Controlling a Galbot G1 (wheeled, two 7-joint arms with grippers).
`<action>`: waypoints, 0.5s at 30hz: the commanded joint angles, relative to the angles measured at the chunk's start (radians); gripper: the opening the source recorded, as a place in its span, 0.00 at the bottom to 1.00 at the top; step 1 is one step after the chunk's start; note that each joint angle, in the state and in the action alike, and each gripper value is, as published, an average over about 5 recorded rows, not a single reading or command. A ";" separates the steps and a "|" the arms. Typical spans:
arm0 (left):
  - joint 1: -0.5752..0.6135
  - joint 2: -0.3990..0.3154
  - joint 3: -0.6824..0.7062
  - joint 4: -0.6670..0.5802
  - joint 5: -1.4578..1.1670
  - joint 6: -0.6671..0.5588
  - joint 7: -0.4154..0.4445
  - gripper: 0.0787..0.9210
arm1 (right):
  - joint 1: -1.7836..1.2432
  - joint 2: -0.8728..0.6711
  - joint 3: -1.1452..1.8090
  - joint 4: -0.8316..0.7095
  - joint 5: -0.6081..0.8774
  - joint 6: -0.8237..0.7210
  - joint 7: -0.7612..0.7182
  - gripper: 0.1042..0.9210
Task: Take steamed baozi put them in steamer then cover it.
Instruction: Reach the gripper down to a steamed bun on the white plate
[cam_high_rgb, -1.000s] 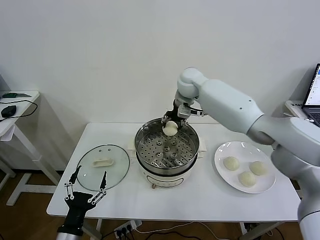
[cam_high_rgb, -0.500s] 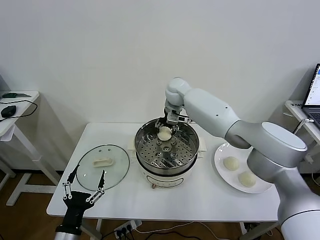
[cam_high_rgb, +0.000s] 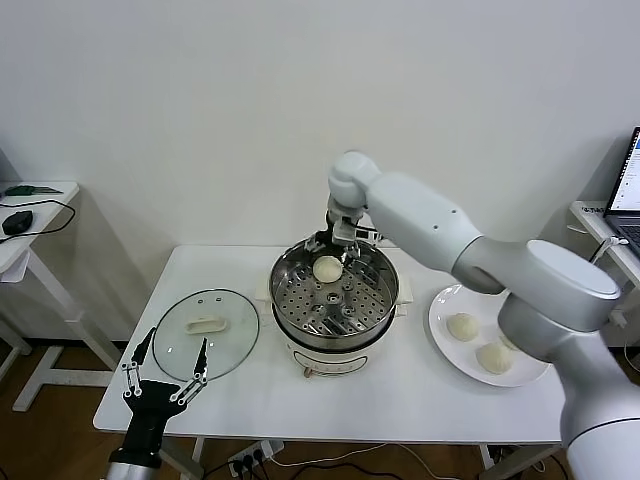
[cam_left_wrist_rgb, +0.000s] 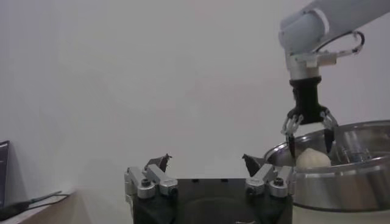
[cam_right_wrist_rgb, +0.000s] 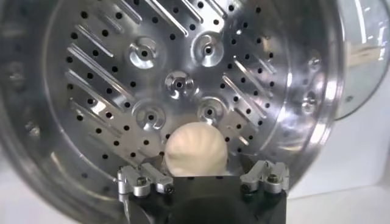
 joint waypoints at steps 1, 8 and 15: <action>-0.001 0.001 0.001 0.001 0.000 0.001 0.001 0.88 | 0.127 -0.256 -0.028 0.239 0.355 -0.232 -0.096 0.88; 0.000 0.005 0.008 0.002 0.002 -0.001 0.001 0.88 | 0.244 -0.510 -0.192 0.193 0.803 -0.706 -0.131 0.88; 0.000 0.009 0.012 0.001 0.004 -0.003 0.001 0.88 | 0.150 -0.634 -0.251 0.047 0.847 -0.831 -0.120 0.88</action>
